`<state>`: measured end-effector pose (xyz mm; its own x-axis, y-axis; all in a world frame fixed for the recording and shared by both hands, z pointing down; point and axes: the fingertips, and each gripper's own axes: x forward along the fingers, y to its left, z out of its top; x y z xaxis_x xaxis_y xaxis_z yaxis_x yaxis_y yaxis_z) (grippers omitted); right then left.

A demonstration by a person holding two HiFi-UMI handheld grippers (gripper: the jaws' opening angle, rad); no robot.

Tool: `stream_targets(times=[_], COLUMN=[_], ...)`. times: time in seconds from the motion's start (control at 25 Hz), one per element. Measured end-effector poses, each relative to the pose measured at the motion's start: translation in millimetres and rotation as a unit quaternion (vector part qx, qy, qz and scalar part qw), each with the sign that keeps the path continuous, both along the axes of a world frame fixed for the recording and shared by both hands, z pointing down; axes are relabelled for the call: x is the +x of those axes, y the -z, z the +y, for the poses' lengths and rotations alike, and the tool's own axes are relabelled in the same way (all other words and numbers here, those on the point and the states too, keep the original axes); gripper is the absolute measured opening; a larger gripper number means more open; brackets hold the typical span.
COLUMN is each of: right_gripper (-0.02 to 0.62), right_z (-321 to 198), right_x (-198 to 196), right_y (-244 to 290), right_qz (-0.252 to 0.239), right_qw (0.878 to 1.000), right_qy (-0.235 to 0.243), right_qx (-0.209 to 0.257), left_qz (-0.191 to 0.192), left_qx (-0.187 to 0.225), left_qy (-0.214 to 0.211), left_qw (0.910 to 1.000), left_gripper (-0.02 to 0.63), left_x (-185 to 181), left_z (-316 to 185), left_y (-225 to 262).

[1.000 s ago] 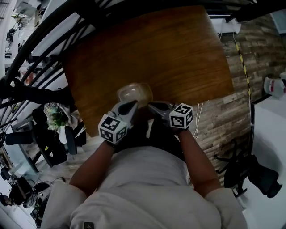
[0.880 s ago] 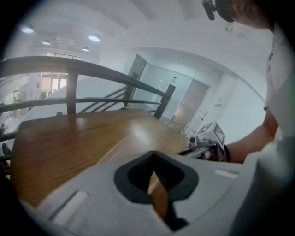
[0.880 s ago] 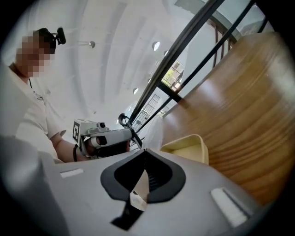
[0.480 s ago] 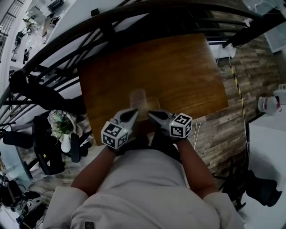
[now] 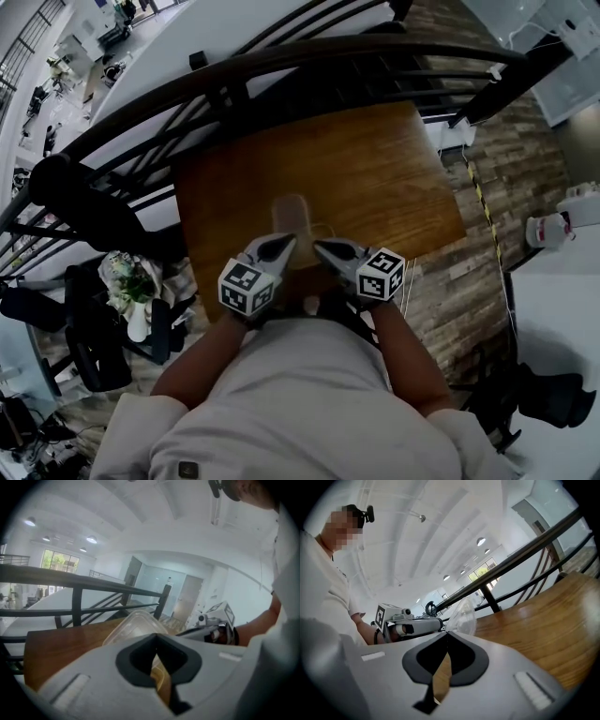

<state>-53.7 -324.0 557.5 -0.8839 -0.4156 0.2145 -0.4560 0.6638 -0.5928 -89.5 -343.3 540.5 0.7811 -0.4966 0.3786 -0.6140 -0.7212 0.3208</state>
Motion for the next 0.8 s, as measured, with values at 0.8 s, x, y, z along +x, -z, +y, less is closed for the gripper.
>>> stream_targets(times=[0.8], right_gripper=[0.006], right_z=[13.5], right_x=[32.9], right_y=[78.2], right_qz=[0.056], right_qw=[0.991], right_qy=[-0.076], right_qx=[0.092], left_qz=[0.031], left_qx=[0.054], left_qy=[-0.006], left_qw=[0.9980], left_gripper=[0.003], left_x=[21.1], left_z=[25.9], left_y=[70.9])
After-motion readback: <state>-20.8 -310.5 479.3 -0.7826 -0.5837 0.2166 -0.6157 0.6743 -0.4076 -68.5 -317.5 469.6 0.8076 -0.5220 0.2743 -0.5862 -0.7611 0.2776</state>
